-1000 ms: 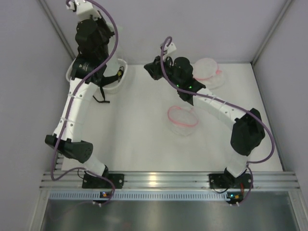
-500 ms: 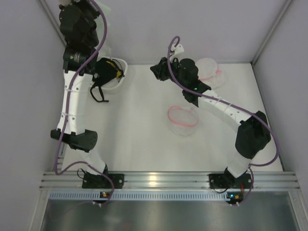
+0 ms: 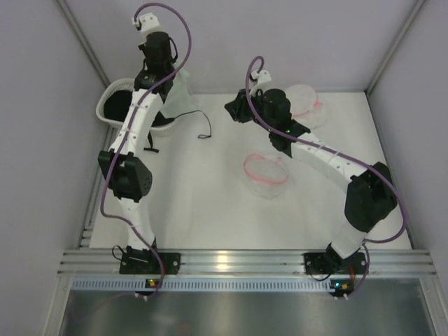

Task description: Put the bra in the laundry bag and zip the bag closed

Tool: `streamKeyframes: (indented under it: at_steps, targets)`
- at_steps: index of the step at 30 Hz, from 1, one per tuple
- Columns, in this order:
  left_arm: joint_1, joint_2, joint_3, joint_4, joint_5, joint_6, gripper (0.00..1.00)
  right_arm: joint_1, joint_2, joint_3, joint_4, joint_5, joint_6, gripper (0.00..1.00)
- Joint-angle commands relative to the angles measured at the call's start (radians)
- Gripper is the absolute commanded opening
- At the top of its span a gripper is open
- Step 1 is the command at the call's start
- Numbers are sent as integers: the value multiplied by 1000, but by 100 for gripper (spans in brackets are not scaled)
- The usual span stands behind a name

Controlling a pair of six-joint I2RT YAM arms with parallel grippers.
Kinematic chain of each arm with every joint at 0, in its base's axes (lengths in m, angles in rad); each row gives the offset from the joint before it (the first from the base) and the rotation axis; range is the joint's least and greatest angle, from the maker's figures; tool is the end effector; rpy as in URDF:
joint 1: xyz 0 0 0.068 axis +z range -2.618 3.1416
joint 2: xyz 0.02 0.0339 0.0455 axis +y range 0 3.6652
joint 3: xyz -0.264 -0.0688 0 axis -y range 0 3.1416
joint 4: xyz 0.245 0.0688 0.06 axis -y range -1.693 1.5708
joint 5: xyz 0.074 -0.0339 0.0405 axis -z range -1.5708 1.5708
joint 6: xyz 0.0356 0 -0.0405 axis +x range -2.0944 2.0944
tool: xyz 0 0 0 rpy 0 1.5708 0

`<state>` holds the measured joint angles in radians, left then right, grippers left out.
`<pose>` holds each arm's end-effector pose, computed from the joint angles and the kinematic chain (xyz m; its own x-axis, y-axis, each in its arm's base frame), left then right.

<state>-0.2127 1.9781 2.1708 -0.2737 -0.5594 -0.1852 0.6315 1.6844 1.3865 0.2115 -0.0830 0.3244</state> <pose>0.4511 -0.0781 0.4533 -0.0155 -0.1563 -0.9876 -0.3469 0.9272 -0.1413 0.3298 0.2449 0.3518 -0.2748 0.1926 -0.9420 -0.5986 0.7324 0.3243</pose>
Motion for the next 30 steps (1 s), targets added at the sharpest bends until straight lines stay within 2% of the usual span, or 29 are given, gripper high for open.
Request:
streamKeyframes:
  at_steps: [1,5,10,15,24,30]
  targets:
    - [27,40,6,16,-57,-81,0,-24,-63,0,19,-9,1,31]
    - [78,38,-9,22,-112,-161,0,-33,-54,2,12,-26,-5,31]
    - [101,27,30,65,-200,-53,0,-46,-25,20,19,-57,2,32]
    - [101,56,-22,83,-289,24,0,-53,0,36,23,-90,15,32]
    - [93,215,-55,67,-266,32,0,-69,5,29,3,-107,19,32]
    - [90,162,-66,53,-133,-28,0,-75,9,25,9,-121,30,33]
